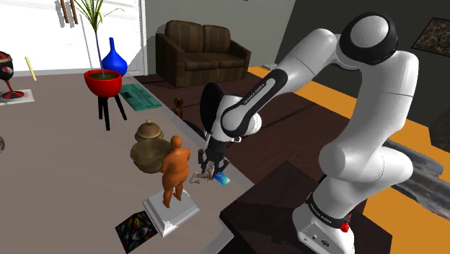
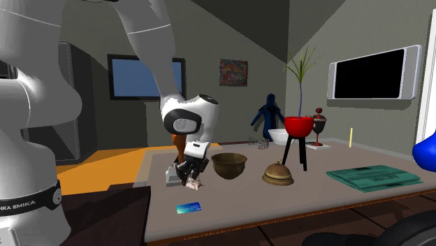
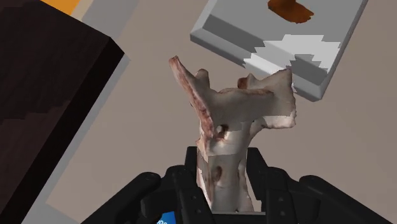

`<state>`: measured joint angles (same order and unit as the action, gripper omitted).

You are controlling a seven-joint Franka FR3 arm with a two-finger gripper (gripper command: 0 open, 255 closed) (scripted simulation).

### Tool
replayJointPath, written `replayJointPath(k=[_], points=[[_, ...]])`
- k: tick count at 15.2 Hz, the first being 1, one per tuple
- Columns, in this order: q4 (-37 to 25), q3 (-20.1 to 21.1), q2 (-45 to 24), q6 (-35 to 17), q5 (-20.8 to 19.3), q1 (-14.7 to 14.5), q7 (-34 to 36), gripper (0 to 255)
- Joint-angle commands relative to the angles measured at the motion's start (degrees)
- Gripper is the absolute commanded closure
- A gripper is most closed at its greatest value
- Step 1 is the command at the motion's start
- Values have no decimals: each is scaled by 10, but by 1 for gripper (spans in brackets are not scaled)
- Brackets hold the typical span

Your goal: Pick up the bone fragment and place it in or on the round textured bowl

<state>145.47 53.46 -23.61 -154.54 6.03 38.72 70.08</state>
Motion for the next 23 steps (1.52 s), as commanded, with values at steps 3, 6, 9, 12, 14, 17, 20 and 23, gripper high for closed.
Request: replayJointPath(k=[3,6,9,12,14,17,20,23], points=[[4,52,36,31,34,45,-15,255],[5,94,65,57,65,81,-30,255],[3,140,98,85,101,121,-49,255],[0,191,139,118,148,166,-76,255],[-5,229,175,145,190,201,-101,255],[-17,267,265,208,291,237,-167,255],[-28,223,334,266,349,199,-203,255],[-34,194,365,298,367,176,-212,255]])
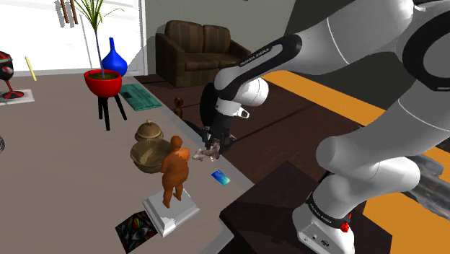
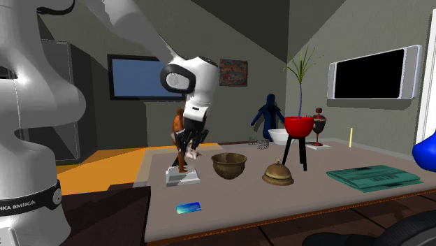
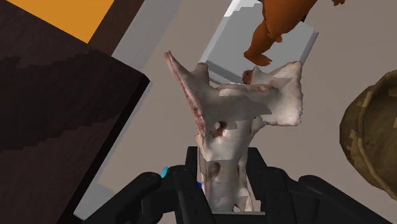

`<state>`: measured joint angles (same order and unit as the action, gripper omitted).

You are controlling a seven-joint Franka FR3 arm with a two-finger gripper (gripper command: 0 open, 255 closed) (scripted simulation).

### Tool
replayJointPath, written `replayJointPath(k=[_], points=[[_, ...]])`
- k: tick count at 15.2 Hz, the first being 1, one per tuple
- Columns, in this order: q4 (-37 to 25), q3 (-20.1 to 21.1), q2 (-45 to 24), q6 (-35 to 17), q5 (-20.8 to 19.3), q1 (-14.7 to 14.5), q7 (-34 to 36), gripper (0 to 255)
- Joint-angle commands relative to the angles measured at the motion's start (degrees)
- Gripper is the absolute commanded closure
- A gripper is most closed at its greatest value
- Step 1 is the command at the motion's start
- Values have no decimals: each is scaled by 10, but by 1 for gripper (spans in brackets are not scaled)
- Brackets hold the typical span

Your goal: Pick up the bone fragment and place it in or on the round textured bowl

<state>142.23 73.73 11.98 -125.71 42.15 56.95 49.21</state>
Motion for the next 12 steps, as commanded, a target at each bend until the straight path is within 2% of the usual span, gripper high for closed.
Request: replayJointPath(k=[1,2,3,4,5,6,8,12], points=[[-20,33,-33,-12,-32,28,30,255],[-35,95,-104,-47,-108,82,90,255],[-49,55,-199,-82,-225,34,179,255],[-68,45,-278,-97,-331,18,261,255],[-93,-31,-273,-91,-317,-65,255,255],[-117,-59,-302,-90,-351,-99,283,255],[-168,-112,-345,-81,-394,-168,321,255],[-278,-184,-424,-51,-457,-273,377,255]])
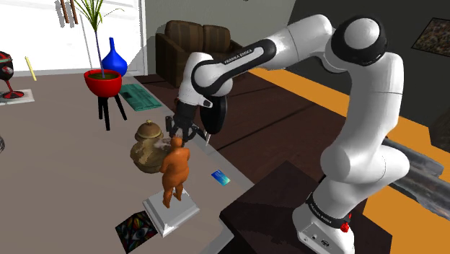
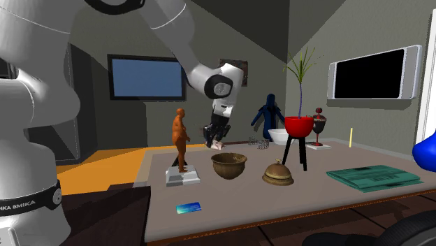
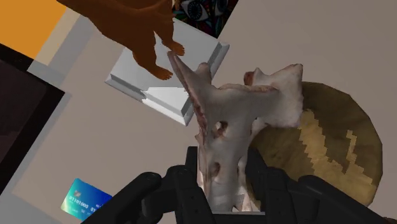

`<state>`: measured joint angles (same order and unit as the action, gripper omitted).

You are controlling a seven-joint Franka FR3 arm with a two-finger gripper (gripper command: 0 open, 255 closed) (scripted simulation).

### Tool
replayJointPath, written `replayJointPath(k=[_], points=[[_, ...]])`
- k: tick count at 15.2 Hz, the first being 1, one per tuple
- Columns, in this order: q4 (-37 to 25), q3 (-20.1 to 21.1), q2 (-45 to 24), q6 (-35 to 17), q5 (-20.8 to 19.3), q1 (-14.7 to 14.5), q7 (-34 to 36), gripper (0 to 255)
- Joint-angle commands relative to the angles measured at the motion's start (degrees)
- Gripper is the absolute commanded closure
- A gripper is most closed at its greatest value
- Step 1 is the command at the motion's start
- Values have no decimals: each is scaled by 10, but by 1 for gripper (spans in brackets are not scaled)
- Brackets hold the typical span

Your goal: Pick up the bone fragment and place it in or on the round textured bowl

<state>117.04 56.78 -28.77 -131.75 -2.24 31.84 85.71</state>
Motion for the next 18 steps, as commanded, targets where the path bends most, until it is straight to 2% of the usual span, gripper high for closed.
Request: replayJointPath(k=[1,7,18], points=[[-56,-28,-36,19,-25,-46,22,255],[-261,-94,-152,93,-81,-175,65,255],[-251,-121,-198,40,-103,-192,59,255]])
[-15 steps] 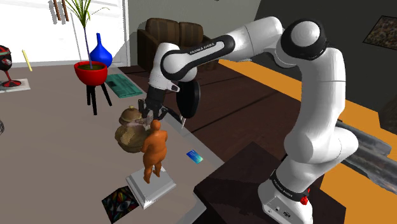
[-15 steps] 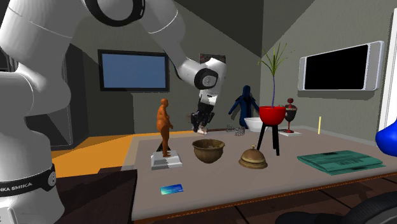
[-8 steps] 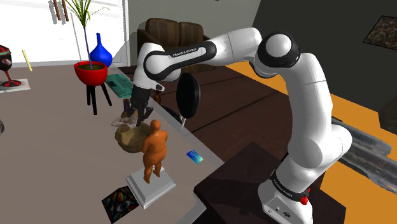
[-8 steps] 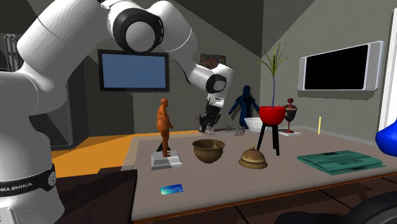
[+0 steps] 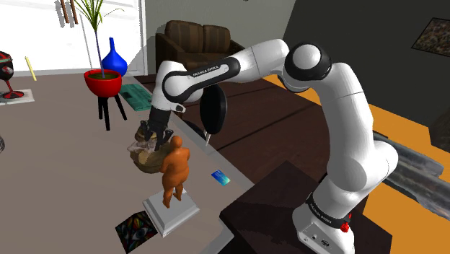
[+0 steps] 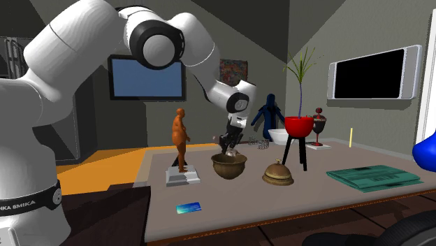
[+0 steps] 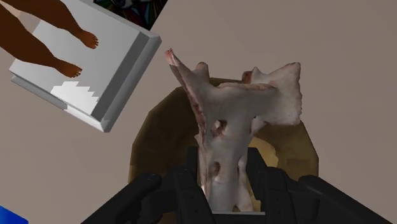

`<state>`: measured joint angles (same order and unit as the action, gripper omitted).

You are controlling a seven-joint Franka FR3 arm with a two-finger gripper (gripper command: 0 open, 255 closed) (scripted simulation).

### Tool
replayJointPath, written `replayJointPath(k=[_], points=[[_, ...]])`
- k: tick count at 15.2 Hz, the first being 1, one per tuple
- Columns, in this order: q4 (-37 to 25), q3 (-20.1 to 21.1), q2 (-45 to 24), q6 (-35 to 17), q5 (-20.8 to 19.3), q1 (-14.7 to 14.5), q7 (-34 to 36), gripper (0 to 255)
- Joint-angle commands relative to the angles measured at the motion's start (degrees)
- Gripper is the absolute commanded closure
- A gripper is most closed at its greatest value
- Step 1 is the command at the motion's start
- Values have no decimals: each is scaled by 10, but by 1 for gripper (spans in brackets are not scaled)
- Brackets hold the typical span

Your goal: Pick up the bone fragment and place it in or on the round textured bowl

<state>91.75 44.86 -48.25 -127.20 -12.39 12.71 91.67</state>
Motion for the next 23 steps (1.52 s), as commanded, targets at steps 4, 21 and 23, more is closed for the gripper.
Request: replayJointPath(k=[4,21,23], points=[[2,-7,-12,-14,-5,-4,-1,255],[-9,14,25,36,13,23,-12,0],[-9,14,25,36,13,23,-12,0]])
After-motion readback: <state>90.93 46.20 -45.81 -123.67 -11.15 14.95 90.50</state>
